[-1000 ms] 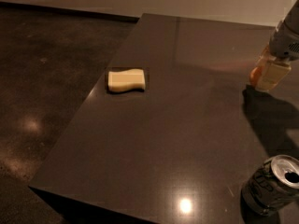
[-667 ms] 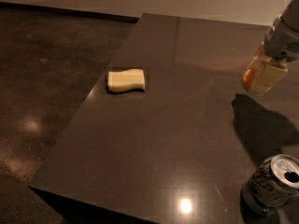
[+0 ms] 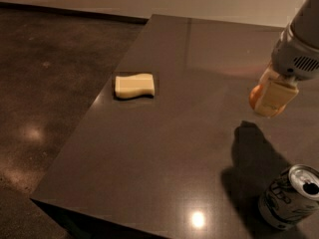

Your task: Move orange near 7up can

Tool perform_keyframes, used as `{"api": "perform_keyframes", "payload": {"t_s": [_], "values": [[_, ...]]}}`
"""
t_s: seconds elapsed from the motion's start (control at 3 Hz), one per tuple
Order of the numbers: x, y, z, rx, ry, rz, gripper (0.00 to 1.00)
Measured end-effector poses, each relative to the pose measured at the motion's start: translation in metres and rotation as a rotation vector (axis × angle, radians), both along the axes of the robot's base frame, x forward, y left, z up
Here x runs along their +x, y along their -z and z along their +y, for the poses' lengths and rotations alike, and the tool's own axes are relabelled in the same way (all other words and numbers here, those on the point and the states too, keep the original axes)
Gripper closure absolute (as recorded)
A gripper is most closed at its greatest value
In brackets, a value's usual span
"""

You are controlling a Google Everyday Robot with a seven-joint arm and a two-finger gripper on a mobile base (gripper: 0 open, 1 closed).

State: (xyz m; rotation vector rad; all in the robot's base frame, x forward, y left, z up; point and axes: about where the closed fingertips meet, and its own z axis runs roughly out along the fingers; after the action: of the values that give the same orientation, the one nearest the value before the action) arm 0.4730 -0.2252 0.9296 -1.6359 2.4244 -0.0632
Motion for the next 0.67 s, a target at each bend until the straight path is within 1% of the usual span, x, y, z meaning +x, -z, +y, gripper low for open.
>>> {"api": "perform_keyframes", "payload": {"t_s": [0.33, 0.67], "values": [[-0.021, 0.005, 0.018, -0.034, 0.078, 0.008, 1.00], [-0.038, 0.012, 0.029, -0.056, 0.131, 0.029, 1.00]]}}
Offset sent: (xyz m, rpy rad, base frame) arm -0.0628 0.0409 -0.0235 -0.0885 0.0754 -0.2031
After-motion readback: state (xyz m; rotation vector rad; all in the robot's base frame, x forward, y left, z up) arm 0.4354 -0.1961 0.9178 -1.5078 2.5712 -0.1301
